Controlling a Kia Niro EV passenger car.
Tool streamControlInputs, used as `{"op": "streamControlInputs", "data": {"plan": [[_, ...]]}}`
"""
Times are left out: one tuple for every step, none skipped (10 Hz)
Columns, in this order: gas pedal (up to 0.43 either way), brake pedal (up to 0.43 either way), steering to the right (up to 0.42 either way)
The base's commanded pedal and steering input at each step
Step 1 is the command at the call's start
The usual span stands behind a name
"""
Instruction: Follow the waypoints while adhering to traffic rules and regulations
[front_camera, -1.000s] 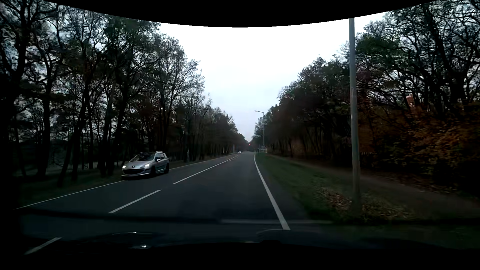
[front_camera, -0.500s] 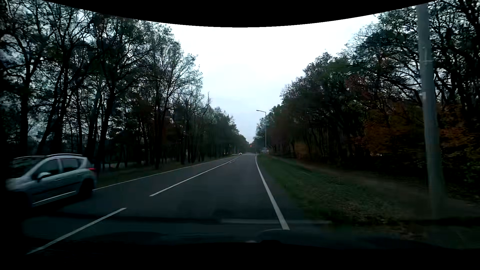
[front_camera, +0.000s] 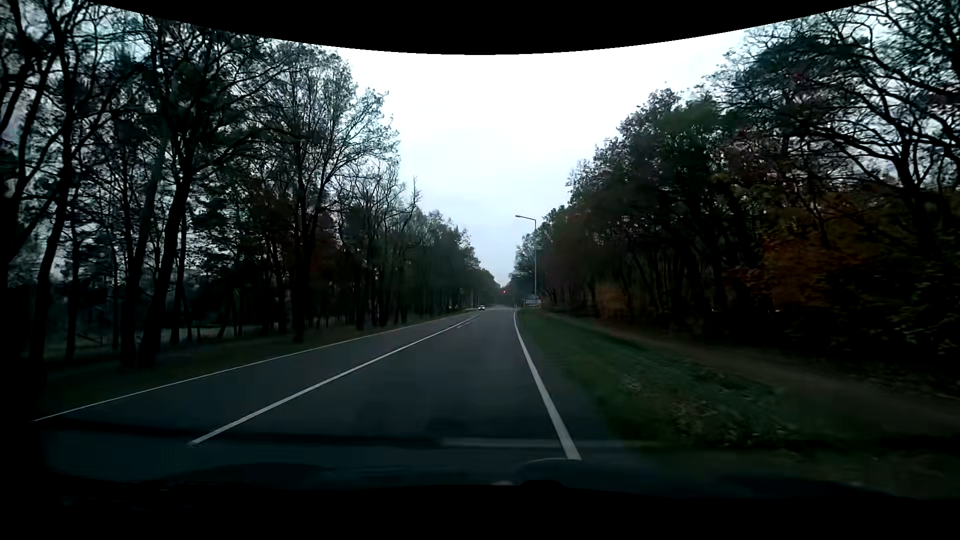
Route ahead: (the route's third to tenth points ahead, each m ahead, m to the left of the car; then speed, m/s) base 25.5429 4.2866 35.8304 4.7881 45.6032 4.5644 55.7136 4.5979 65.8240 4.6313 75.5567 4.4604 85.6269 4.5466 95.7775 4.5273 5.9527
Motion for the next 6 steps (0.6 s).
{"op": "streamControlInputs", "data": {"plan": [[0.26,0.0,-0.011],[0.26,0.0,-0.01],[0.26,0.0,-0.01],[0.26,0.0,-0.01],[0.26,0.0,-0.011],[0.26,0.0,-0.01]]}}
